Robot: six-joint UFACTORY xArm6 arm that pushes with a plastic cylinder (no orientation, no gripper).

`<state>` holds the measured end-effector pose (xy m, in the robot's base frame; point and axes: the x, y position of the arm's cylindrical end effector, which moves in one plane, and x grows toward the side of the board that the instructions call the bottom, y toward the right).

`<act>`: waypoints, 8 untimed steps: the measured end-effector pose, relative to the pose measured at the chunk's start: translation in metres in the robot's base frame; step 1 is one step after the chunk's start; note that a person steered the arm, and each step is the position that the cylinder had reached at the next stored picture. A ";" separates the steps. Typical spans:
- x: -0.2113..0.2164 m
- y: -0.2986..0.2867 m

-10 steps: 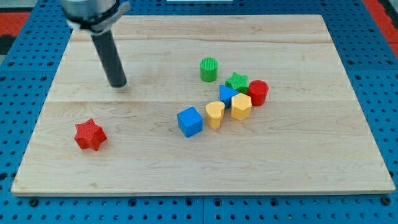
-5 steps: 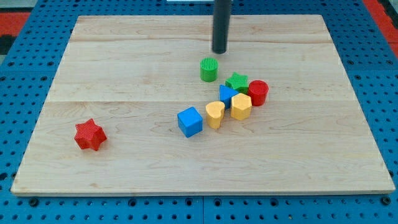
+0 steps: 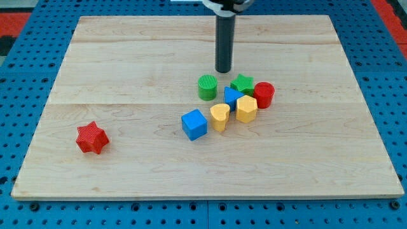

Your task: Move green circle to the top of the red star

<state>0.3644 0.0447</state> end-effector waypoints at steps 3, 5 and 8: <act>0.050 -0.110; 0.075 -0.183; 0.091 -0.227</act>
